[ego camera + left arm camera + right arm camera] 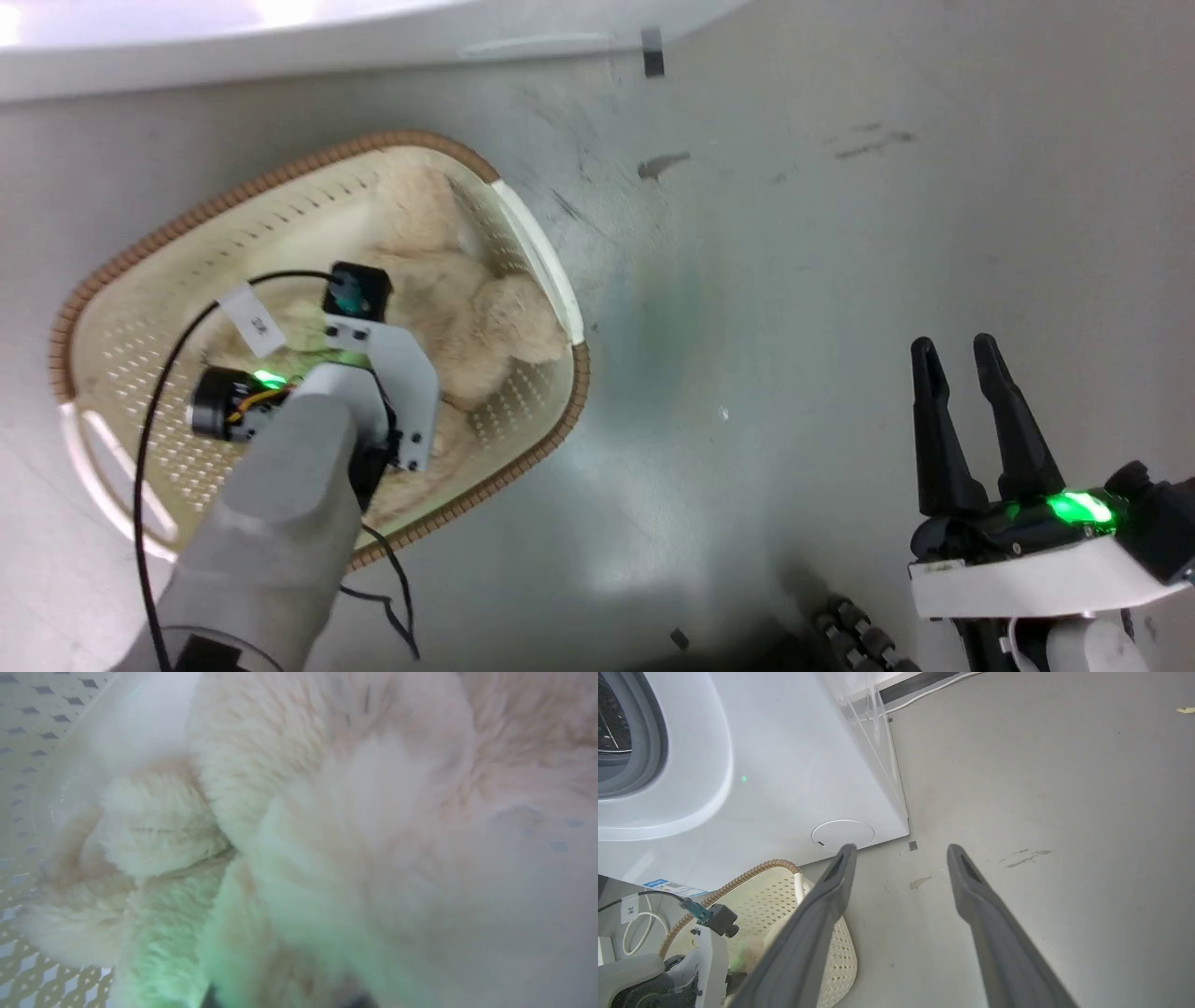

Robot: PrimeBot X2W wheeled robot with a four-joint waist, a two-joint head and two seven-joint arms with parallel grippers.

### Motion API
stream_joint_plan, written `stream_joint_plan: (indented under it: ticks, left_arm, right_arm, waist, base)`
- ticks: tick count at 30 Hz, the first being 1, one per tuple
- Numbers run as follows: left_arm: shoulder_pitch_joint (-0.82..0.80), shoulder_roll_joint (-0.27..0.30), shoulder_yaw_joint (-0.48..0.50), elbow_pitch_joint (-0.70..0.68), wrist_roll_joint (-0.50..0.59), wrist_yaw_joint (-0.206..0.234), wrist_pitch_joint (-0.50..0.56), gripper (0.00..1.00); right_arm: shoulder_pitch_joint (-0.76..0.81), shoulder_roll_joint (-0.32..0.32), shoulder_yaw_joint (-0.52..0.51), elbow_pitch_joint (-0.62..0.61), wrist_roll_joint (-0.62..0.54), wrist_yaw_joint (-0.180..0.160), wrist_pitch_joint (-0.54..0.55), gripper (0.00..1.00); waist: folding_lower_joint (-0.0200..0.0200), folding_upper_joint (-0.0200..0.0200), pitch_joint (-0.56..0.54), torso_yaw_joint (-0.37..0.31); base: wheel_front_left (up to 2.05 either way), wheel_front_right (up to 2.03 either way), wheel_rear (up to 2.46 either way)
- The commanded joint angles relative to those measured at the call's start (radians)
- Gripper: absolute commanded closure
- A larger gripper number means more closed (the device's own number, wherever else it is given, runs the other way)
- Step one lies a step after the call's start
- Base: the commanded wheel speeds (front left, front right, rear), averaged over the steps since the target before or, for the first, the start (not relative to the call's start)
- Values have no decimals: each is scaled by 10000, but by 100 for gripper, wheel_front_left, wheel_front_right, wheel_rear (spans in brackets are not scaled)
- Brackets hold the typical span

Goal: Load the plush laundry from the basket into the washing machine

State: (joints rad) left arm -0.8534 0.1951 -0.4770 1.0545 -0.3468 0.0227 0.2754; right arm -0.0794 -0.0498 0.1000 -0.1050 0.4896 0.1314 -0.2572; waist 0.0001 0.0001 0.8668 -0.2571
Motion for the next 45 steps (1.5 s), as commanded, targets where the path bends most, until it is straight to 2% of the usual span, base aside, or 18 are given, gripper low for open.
stream_joint_plan:
  ticks: [1,10,19,25,33,45]
  left_arm:
    - [169,-179,-64,-10,-67,-102,-118,100]
    - [761,-642,-200,114,-338,-426,-483,100]
    - [1358,-1085,-186,-50,-828,-819,-1042,100]
    - [1740,-1287,-171,-388,-1190,-930,-1422,100]
    - [2380,-1400,-84,-1210,-1729,-783,-2028,100]
    - [3109,-1213,175,-3073,-1899,-280,-3137,100]
  right_arm:
    - [-252,-4,-30,134,-68,-7,-45,0]
    - [-333,-4,-219,889,-301,-7,-45,0]
    - [-100,-4,-473,1613,-637,-7,-45,0]
    - [164,-4,-663,1988,-779,-7,-45,0]
    - [700,-4,-805,2407,-903,-7,-45,0]
    - [1252,-4,-925,2658,-967,-7,-45,0]
  waist:
    - [-1,-1,-453,197]
    - [-1,-1,-2172,749]
    - [-1,-1,-3966,1718]
    - [-1,-1,-4933,2293]
    - [-1,-1,-6255,2908]
    - [-1,-1,-7288,3095]
  base:
    - [0,0,0]
    - [0,0,0]
    - [0,0,0]
    - [0,0,0]
    - [0,0,0]
    - [0,0,0]
